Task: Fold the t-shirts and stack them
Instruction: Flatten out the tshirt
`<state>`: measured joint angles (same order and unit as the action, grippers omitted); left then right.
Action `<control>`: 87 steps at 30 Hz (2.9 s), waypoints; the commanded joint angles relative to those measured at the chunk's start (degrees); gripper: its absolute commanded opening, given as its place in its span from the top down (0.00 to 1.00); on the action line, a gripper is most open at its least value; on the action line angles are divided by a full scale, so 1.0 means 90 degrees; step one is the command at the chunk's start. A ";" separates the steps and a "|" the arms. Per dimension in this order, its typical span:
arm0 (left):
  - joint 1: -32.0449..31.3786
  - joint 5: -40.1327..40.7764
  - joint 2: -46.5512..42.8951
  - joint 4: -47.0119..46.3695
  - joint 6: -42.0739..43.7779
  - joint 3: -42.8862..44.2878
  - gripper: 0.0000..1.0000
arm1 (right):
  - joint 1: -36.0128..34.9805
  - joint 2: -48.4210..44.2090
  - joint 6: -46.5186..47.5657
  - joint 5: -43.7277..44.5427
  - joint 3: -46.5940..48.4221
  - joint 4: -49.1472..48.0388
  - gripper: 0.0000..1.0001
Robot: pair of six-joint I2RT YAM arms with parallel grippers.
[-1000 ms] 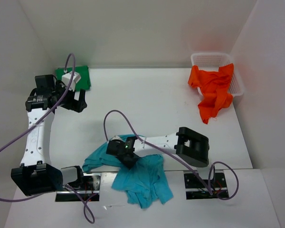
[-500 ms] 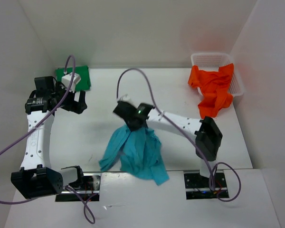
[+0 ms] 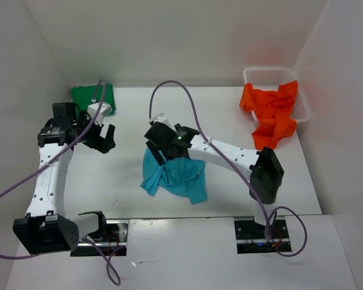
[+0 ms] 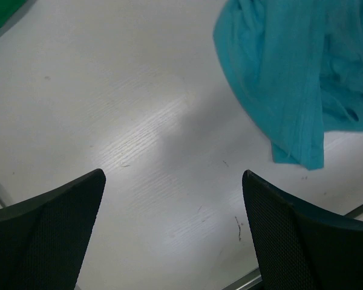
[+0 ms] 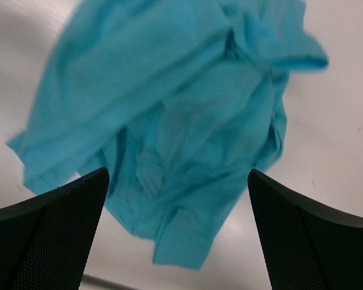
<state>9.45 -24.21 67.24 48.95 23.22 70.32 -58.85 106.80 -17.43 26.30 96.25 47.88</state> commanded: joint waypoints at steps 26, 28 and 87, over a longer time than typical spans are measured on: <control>-0.5357 0.2768 0.1620 -0.2655 0.0701 -0.2687 0.00 | 0.0211 -0.1682 -0.4177 -0.1849 -0.4630 -0.1051 0.21; -0.5357 0.2602 0.1562 -0.2656 0.0760 -0.2755 0.00 | 0.0211 -0.1613 -0.4177 -0.2043 -0.4630 -0.1121 0.36; -0.1060 0.2086 0.0675 -0.0635 0.1169 0.3672 0.97 | 0.3580 -0.3723 -0.0524 -0.0842 0.1201 -0.0535 1.00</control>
<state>-0.45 -0.27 76.25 45.30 32.91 100.51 -26.96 75.16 -25.02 21.74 102.37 46.39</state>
